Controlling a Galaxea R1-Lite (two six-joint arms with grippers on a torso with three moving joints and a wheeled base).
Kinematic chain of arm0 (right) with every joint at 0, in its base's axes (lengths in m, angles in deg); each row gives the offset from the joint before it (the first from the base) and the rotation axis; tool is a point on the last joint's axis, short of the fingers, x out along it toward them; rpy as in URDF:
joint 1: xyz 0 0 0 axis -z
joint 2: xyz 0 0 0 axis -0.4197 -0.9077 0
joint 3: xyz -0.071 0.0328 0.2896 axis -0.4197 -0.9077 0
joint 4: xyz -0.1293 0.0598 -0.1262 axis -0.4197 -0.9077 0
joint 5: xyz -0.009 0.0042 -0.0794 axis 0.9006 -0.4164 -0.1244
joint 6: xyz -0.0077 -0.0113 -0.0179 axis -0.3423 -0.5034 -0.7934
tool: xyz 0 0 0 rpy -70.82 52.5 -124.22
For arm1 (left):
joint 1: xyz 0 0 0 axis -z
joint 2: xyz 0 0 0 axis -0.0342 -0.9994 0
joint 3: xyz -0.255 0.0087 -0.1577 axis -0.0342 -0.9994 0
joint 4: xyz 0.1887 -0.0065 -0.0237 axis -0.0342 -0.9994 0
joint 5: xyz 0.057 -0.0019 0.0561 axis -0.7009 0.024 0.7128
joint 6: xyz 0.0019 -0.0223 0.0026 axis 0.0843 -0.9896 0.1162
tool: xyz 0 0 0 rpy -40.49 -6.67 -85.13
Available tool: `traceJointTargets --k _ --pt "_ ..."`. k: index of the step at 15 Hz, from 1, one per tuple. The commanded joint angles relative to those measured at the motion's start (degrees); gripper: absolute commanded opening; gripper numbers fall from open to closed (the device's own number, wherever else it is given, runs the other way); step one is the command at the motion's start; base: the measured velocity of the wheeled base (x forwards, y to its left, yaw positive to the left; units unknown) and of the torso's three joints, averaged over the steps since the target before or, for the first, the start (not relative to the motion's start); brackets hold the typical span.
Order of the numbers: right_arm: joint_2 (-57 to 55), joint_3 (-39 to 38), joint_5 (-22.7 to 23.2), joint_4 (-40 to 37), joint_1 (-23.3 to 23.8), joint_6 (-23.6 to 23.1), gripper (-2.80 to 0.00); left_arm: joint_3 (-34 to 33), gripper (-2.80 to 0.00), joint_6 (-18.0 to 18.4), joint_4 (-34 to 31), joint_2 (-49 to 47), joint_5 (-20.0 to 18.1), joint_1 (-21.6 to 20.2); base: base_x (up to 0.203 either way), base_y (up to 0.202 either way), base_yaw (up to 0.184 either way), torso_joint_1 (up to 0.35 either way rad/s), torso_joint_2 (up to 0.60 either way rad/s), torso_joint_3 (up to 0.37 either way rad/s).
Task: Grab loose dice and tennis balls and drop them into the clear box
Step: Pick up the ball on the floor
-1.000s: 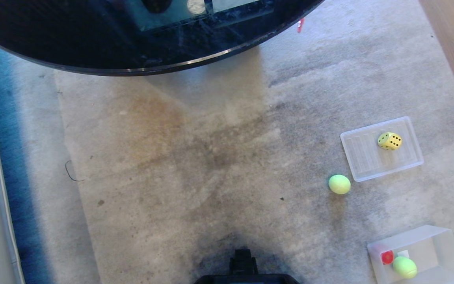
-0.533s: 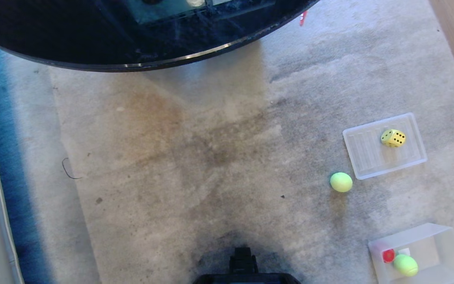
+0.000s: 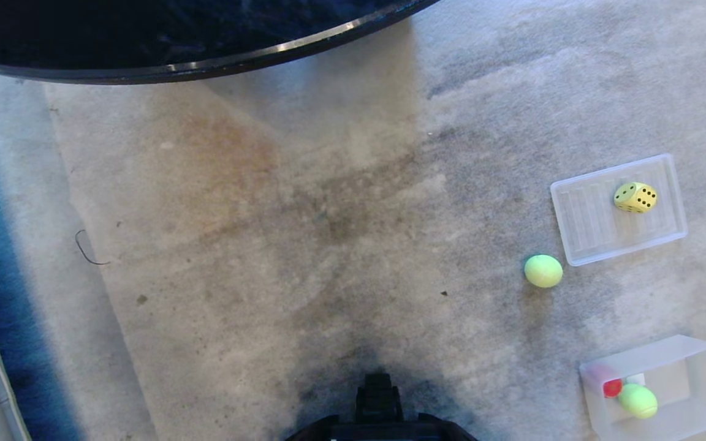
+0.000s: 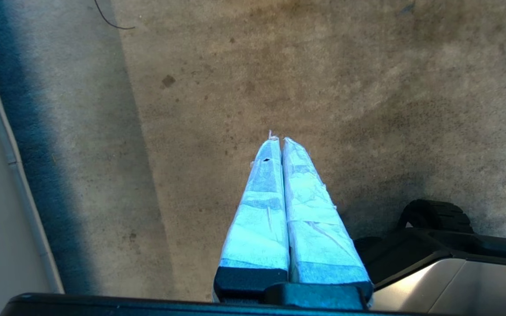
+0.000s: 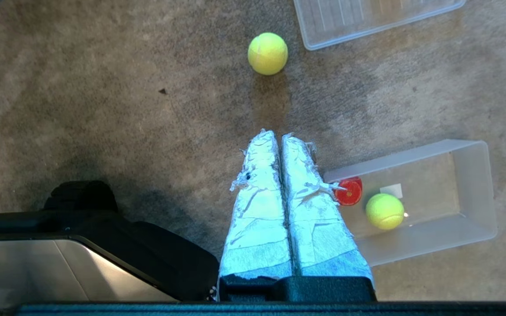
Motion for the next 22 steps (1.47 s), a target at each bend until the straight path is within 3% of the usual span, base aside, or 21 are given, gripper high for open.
traceJointTargets --k 1,5,7,12,19,22 --pt "-0.07 -1.05 -0.01 0.04 0.01 0.00 -2.80 0.00 -2.80 -0.50 0.04 0.00 0.11 -0.02 0.000 0.000 0.000 -0.001 0.00 -0.089" --pt "-0.74 0.01 -0.01 -1.68 0.05 0.17 -2.80 0.00 -2.80 -0.59 0.04 0.00 0.11 -0.02 0.000 0.000 0.000 -0.001 0.00 -0.021" --pt "-3.71 6.30 0.06 -6.38 0.04 0.68 -2.80 0.00 -2.80 -0.59 0.04 0.00 0.11 -0.02 0.000 0.000 0.000 0.000 0.00 0.000" --pt "-30.25 20.45 0.94 -12.22 -0.11 5.68 -2.80 0.00 -2.80 -0.59 0.04 0.00 0.11 -0.02 0.000 0.000 0.000 0.000 0.00 0.000" --pt "-72.85 24.21 1.24 6.75 -2.23 12.80 -2.80 0.00 -2.80 -0.59 0.04 0.00 0.11 -0.02 0.000 0.000 0.000 0.000 0.00 0.000" --pt "-87.38 24.81 1.88 22.15 -2.18 16.91 -2.80 0.00 -2.80 -0.59 0.04 0.00 0.11 -0.02 0.000 0.000 0.000 0.000 0.00 0.000"
